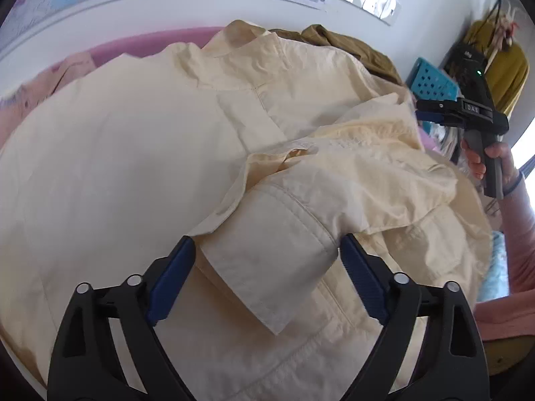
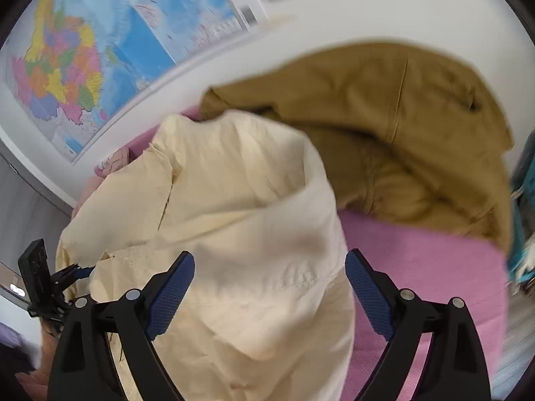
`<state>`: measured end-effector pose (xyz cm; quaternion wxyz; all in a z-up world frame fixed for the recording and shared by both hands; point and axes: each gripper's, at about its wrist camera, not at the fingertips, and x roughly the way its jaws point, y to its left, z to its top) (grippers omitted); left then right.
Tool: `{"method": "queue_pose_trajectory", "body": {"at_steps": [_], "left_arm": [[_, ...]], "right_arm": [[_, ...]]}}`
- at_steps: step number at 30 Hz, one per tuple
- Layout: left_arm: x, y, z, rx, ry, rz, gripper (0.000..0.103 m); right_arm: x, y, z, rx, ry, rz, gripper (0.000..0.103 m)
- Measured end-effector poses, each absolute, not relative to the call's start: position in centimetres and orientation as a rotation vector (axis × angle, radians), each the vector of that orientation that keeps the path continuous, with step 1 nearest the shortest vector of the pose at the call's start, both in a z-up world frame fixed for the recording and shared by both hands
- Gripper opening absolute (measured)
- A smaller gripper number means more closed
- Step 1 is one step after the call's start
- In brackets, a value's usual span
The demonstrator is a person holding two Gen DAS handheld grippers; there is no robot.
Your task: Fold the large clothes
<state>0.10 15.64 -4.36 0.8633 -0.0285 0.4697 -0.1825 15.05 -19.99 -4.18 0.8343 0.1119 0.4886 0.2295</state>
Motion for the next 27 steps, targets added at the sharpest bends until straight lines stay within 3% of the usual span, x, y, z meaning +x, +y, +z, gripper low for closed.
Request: {"method": "queue_pose_trajectory", "body": {"at_steps": [2, 3, 7, 10, 15, 17, 19, 21, 22, 23, 25, 27], "left_arm": [[0.5, 15.0, -4.2, -0.044, 0.987, -0.378, 0.052], [0.6, 14.9, -4.0, -0.036, 0.978, -0.377, 0.047], [0.3, 13.8, -2.8, 0.062, 0.912, -0.32, 0.018], [-0.3, 13.3, -1.8, 0.11, 0.852, -0.305, 0.011], [-1.7, 12.6, 0.3, 0.17, 0.7, -0.313, 0.011], [-1.5, 12.4, -0.4, 0.21, 0.71, -0.297, 0.034], [-0.1, 13.4, -2.0, 0.185, 0.824, -0.261, 0.046], [0.9, 15.1, -3.0, 0.096, 0.912, -0.265, 0.051], [0.9, 16.0, -3.0, 0.042, 0.924, -0.274, 0.06], [0.8, 16.6, -2.8, 0.005, 0.926, -0.287, 0.065], [0.0, 17.8, -2.0, -0.048, 0.906, -0.313, 0.066], [-0.3, 18.3, -1.6, -0.061, 0.916, -0.316, 0.069]], "right_arm": [[15.9, -19.9, -5.2, 0.245, 1.045, 0.495, 0.089], [16.1, -19.7, -5.5, 0.25, 1.044, 0.503, 0.084], [16.8, -19.1, -5.2, 0.225, 1.032, 0.532, 0.016], [16.7, -21.4, -3.2, 0.318, 0.945, 0.561, 0.008], [17.2, -25.0, -2.1, 0.42, 0.863, 0.513, 0.004], [17.7, -25.4, -3.1, 0.399, 0.885, 0.456, 0.004], [18.3, -24.9, -4.9, 0.38, 0.93, 0.419, 0.005], [18.5, -25.0, -5.7, 0.363, 0.957, 0.405, 0.005], [18.5, -25.1, -5.8, 0.37, 0.959, 0.398, 0.006], [18.4, -25.2, -5.7, 0.38, 0.964, 0.39, 0.009], [17.9, -25.3, -4.8, 0.383, 0.953, 0.352, 0.031], [16.2, -24.9, -2.3, 0.321, 0.874, 0.345, 0.042]]}}
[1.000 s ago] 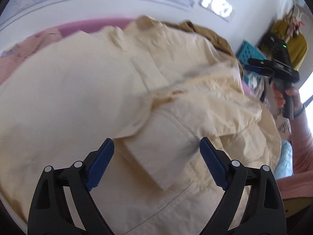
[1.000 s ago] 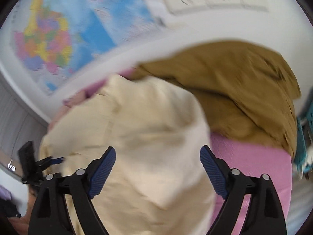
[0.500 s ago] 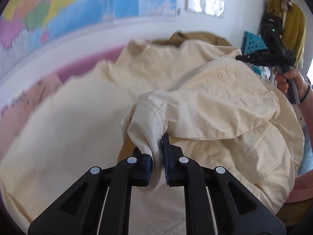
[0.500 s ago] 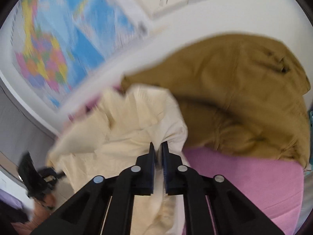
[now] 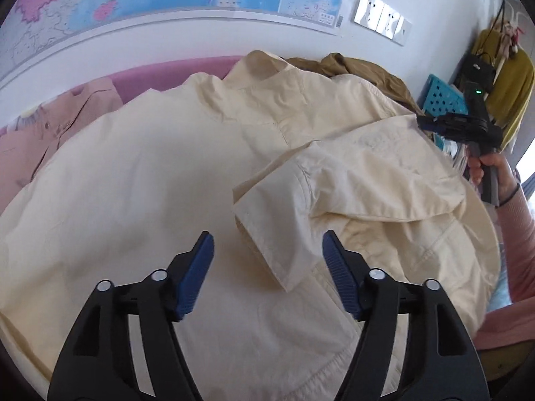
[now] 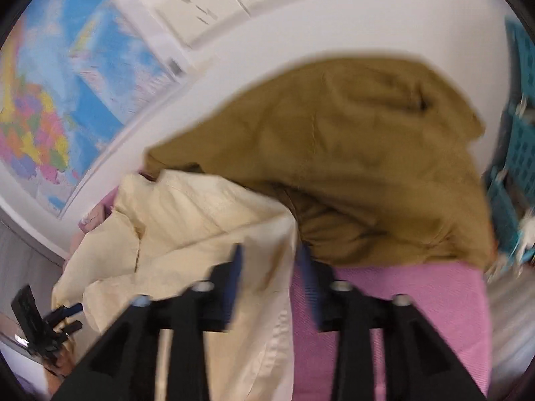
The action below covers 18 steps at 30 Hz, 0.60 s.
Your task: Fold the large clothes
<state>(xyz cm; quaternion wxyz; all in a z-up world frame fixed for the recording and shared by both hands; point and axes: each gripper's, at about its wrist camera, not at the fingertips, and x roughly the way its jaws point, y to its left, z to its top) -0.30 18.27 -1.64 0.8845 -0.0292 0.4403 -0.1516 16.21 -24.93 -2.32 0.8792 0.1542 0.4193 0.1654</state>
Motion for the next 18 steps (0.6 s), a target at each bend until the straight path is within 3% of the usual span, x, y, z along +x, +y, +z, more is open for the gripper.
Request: {"method": "queue_pose_trajectory", "body": {"at_steps": [2, 4, 8, 9, 11, 12, 14, 15, 16, 18], "left_arm": [[-0.5, 18.0, -1.7, -0.05, 0.929, -0.316, 0.069], [0.1, 17.5, -2.2, -0.042, 0.957, -0.336, 0.069], [2.1, 15.6, -4.0, -0.003, 1.024, -0.345, 0.065], [2.6, 15.2, -4.4, 0.008, 1.045, -0.343, 0.06], [3.2, 14.5, -4.6, 0.046, 1.04, -0.342, 0.027], [3.4, 14.2, -4.3, 0.079, 1.02, -0.325, 0.022], [3.8, 13.9, -3.5, 0.138, 0.986, -0.29, 0.009], [4.0, 13.7, -2.8, 0.169, 0.962, -0.267, 0.009], [4.2, 13.7, -1.8, 0.196, 0.92, -0.251, 0.009], [4.2, 13.6, 0.0, 0.232, 0.835, -0.219, 0.009]], "right_arm": [[14.3, -23.7, -0.3, 0.241, 0.816, 0.385, 0.048], [12.5, -20.7, 1.2, 0.143, 0.785, 0.5, 0.07], [8.5, -12.4, 1.1, -0.14, 0.79, 0.731, 0.072], [7.8, -10.3, 0.4, -0.209, 0.798, 0.774, 0.072], [6.9, -7.0, -1.1, -0.343, 0.818, 0.809, 0.072], [6.6, -5.7, -2.1, -0.413, 0.823, 0.809, 0.072], [6.6, -4.2, -3.5, -0.499, 0.844, 0.813, 0.049], [7.0, -3.9, -4.1, -0.509, 0.861, 0.807, 0.014], [7.8, -4.2, -4.2, -0.462, 0.894, 0.805, 0.005], [7.8, -5.8, -3.0, -0.376, 0.842, 0.812, 0.004]]}}
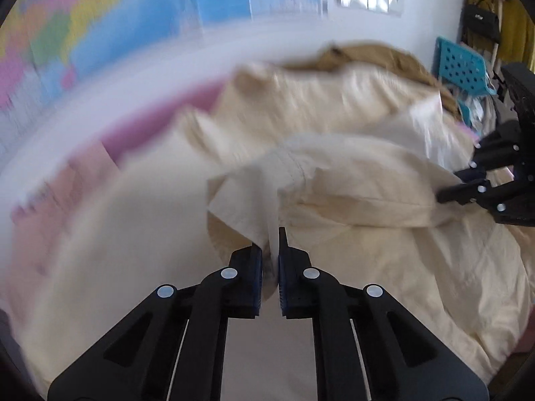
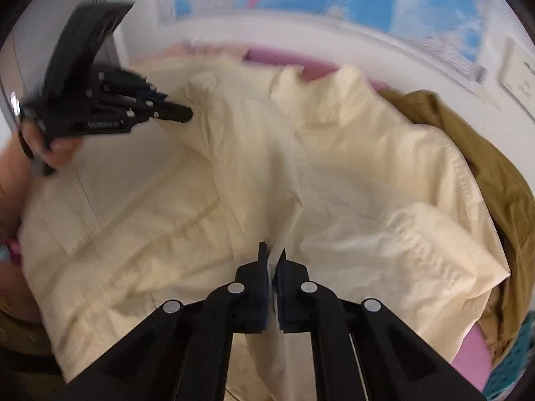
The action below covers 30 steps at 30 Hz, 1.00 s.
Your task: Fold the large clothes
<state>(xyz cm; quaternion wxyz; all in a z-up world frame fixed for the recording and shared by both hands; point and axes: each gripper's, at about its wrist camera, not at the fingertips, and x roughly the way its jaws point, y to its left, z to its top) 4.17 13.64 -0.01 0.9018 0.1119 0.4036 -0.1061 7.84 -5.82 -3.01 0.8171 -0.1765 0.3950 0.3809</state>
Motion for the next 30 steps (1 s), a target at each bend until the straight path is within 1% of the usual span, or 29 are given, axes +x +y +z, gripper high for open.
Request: {"method": "queue_pose_trajectory", "body": {"at_steps": [1, 3, 4, 5, 8, 10, 11, 12, 13, 14, 15, 16, 17, 19, 21, 23, 24, 25, 26, 27, 30], "left_arm": [[3.8, 13.7, 1.0, 0.25, 0.779, -0.208, 0.009], [3.1, 13.7, 1.5, 0.299, 0.709, -0.198, 0.017], [2.8, 13.7, 1.0, 0.355, 0.692, -0.175, 0.029], [2.5, 14.0, 0.1, 0.382, 0.714, -0.169, 0.04], [2.9, 15.5, -2.8, 0.348, 0.879, -0.195, 0.044], [2.6, 16.5, -3.6, 0.301, 0.934, -0.193, 0.052], [2.3, 17.1, -3.3, 0.261, 0.94, -0.215, 0.053], [2.2, 17.5, -2.9, 0.218, 0.94, -0.239, 0.056], [2.0, 18.5, -2.0, 0.138, 0.932, -0.29, 0.067], [1.7, 19.0, -1.1, 0.085, 0.908, -0.321, 0.074], [1.2, 19.8, 0.2, 0.038, 0.857, -0.334, 0.075], [0.9, 20.2, 0.9, 0.018, 0.83, -0.337, 0.076], [0.6, 20.6, 1.9, -0.003, 0.799, -0.337, 0.08], [0.7, 20.7, 2.9, -0.022, 0.777, -0.334, 0.08], [1.5, 19.7, 2.9, -0.024, 0.802, -0.338, 0.078], [2.7, 18.0, 2.2, -0.007, 0.838, -0.333, 0.069], [3.6, 17.4, 1.7, 0.004, 0.863, -0.32, 0.067], [3.5, 17.2, 0.9, 0.006, 0.883, -0.315, 0.063], [4.0, 16.9, 0.1, 0.008, 0.911, -0.311, 0.059], [4.4, 16.6, -0.7, 0.018, 0.939, -0.301, 0.057], [5.2, 16.0, -3.6, 0.042, 1.042, -0.29, 0.055]], "right_arm": [[7.7, -6.5, -2.4, -0.351, 0.809, 0.808, 0.003], [6.9, -7.6, -1.4, -0.323, 0.766, 0.819, 0.003], [6.4, -7.7, -1.7, -0.35, 0.769, 0.832, 0.003], [5.9, -7.8, -2.2, -0.384, 0.781, 0.83, 0.003], [5.3, -6.5, -5.7, -0.508, 0.879, 0.835, 0.006], [4.9, -5.5, -7.0, -0.575, 0.908, 0.831, 0.013], [4.7, -5.3, -7.2, -0.602, 0.91, 0.841, 0.013], [4.4, -5.2, -7.2, -0.609, 0.907, 0.848, 0.015], [4.3, -5.3, -6.9, -0.608, 0.907, 0.855, 0.019], [4.4, -5.5, -6.6, -0.593, 0.912, 0.862, 0.023], [4.4, -5.8, -6.1, -0.571, 0.91, 0.868, 0.032], [4.6, -6.5, -5.2, -0.513, 0.9, 0.89, 0.035], [4.8, -6.8, -4.5, -0.463, 0.896, 0.914, 0.036], [6.0, -7.6, -2.9, -0.337, 0.881, 0.948, 0.036], [7.0, -7.4, -1.9, -0.248, 0.876, 0.97, 0.036], [8.2, -6.2, -1.7, -0.195, 0.871, 0.967, 0.033], [9.1, -5.1, -1.7, -0.191, 0.871, 0.961, 0.028], [9.8, -4.1, -2.0, -0.181, 0.881, 0.958, 0.02], [9.9, -3.4, -2.2, -0.177, 0.901, 0.962, 0.017], [10.3, -2.2, -3.1, -0.205, 0.936, 0.959, 0.013], [10.4, 0.1, -6.4, -0.317, 1.034, 0.935, 0.012]]}}
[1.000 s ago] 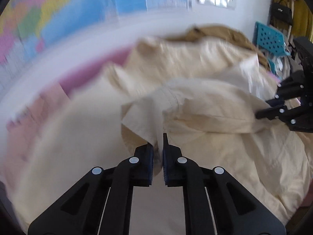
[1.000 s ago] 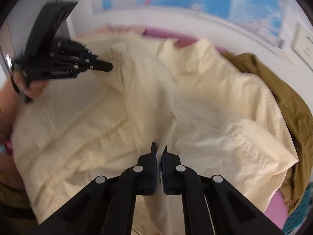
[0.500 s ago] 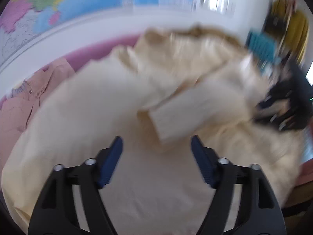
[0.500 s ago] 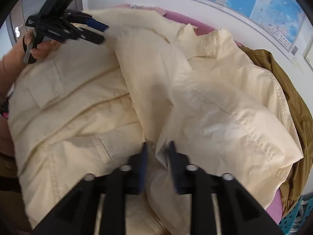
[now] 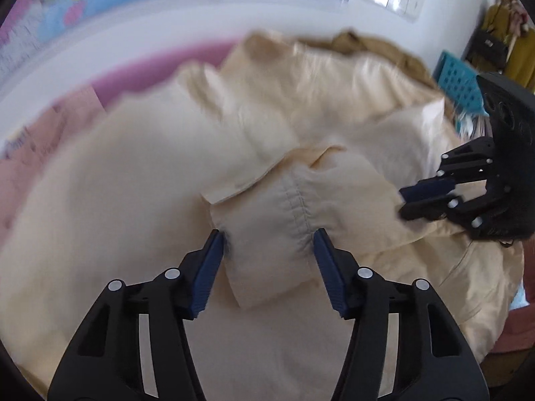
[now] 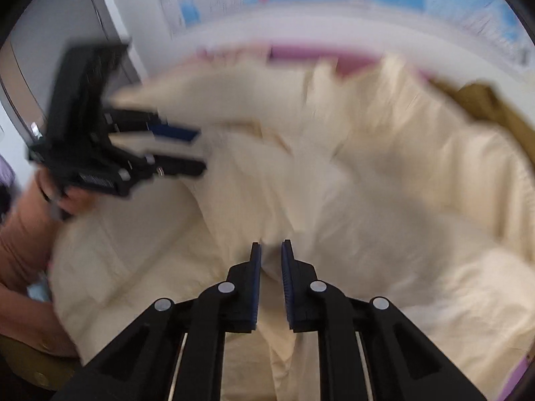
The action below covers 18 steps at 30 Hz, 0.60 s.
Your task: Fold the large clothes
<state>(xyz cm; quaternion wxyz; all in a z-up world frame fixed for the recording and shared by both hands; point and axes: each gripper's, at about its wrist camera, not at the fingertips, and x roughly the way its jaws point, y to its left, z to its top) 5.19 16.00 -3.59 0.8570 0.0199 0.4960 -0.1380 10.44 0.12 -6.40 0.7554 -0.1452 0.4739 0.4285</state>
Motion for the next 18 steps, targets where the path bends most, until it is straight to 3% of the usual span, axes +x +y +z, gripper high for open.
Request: {"method": "queue_pose_trajectory", "body": {"at_steps": [6, 10, 14, 18], "left_arm": [[4.5, 15.8, -4.4, 0.146, 1.052, -0.185, 0.053], [3.4, 16.7, -1.8, 0.08, 0.976, -0.214, 0.06], [3.0, 16.1, -0.3, 0.058, 0.932, -0.261, 0.067], [4.6, 14.6, -2.4, 0.105, 1.008, -0.254, 0.068]], "right_arm": [[10.5, -0.5, -6.1, -0.302, 1.029, 0.926, 0.011], [11.0, -2.3, -3.8, -0.245, 0.953, 0.896, 0.029], [13.1, -3.5, -4.1, -0.182, 0.961, 0.794, 0.028], [14.5, -2.6, -6.9, -0.215, 1.022, 0.726, 0.024]]}}
